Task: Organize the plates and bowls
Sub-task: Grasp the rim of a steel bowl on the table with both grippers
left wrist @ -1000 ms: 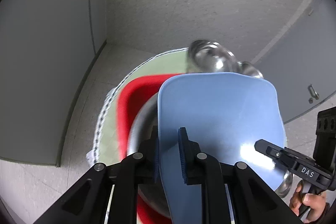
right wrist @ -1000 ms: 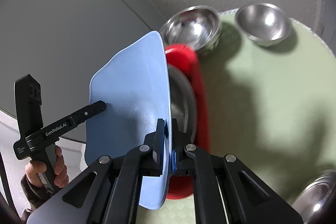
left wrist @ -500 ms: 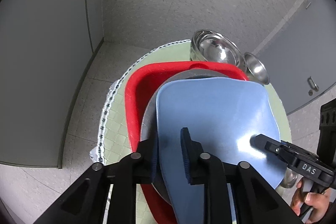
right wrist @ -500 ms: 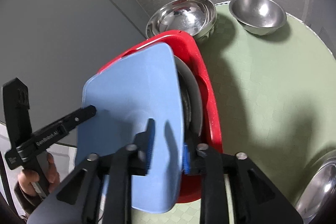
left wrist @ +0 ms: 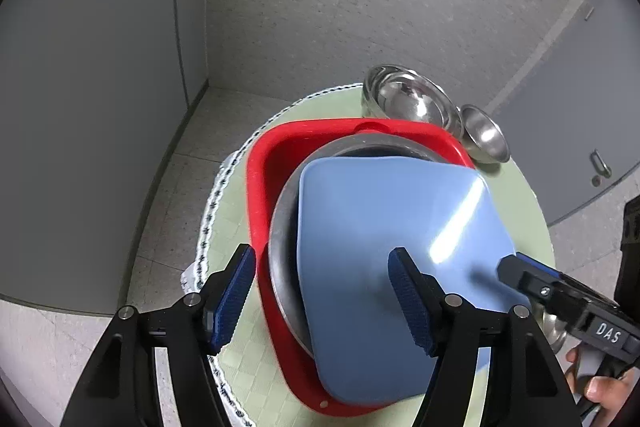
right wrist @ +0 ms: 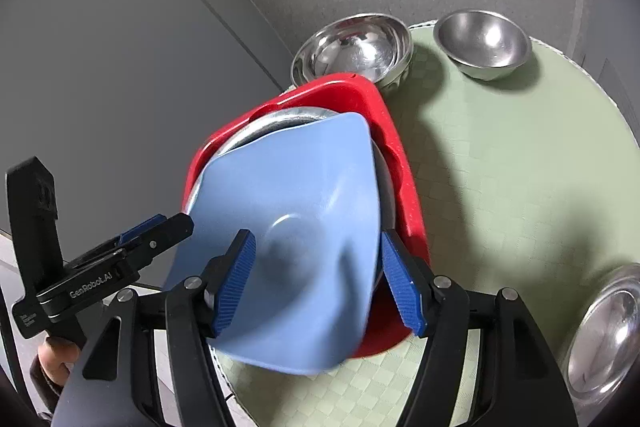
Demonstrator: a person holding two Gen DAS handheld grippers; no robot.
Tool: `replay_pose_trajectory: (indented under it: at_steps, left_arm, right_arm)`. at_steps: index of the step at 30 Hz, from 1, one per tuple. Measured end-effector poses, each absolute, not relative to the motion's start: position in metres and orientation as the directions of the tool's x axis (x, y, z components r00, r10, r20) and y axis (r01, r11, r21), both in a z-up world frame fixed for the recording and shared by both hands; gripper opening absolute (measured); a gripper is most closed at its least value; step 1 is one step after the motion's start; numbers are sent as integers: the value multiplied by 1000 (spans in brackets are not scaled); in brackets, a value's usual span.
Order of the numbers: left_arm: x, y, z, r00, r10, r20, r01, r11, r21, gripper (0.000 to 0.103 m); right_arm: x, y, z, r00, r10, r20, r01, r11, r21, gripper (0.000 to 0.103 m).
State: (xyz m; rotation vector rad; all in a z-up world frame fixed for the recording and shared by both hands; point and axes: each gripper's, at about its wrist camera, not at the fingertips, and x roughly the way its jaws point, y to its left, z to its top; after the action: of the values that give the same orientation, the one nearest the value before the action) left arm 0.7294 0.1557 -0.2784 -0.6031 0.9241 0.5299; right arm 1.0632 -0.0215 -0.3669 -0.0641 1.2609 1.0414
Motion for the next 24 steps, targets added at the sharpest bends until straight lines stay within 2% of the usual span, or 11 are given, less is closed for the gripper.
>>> replay_pose_trajectory:
  at_steps: [8,12,19,24]
  left_arm:
    - [736,106,-235,537,304,-787,-636,759,-141,67]
    - [760,60,-218,597,251,-762,-551,818,-163,73]
    - [828,-52,-229,610,136,-781,-390,909,-147,74]
    - [882,-116,-260,548,135,-826,-410,904,-124,74]
  right_arm:
    - [1078,-69,-341,23,639,-769,-654,591,472,66]
    - [1097,-112,-331,82,635,-768,-640,624,447,66]
    - [1142,-191,-338,185,571,-800,-642,686,342,67]
    - [1178,-233,-365,141,537,-832,-672,669,318,68]
